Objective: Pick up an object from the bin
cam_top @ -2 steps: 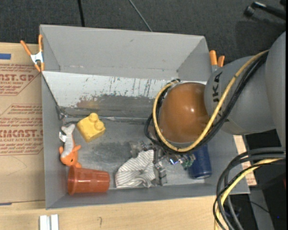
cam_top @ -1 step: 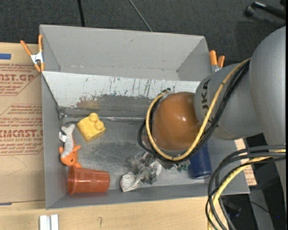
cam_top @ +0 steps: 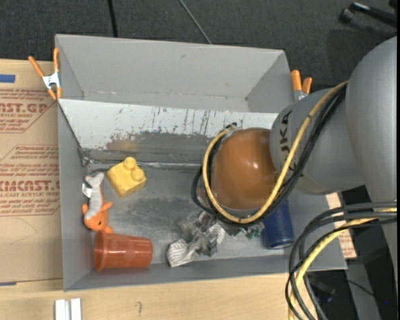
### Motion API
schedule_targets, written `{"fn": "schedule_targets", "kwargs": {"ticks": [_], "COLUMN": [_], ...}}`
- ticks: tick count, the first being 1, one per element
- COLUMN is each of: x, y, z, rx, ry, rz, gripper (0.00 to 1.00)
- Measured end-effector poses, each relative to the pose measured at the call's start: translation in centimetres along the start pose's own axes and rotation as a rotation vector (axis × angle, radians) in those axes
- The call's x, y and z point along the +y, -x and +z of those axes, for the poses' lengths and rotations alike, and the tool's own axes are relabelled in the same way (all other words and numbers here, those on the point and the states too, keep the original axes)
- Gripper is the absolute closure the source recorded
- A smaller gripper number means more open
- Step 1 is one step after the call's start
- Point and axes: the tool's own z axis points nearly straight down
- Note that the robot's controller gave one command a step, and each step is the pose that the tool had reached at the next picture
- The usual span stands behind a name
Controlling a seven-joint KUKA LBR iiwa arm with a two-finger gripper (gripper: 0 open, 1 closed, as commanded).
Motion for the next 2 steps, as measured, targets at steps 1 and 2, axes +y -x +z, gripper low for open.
{"fn": "schedule_targets", "kwargs": {"ticks": [1, 2], "x": [-0.8, 0.0], "y": [1.2, 0.4], "z": [-2.4, -4.6], "rx": [0.003, 0.002], "ry": [0.000, 0.001], "rz": [0.000, 0.019], "gripper": [1.00, 1.00]}}
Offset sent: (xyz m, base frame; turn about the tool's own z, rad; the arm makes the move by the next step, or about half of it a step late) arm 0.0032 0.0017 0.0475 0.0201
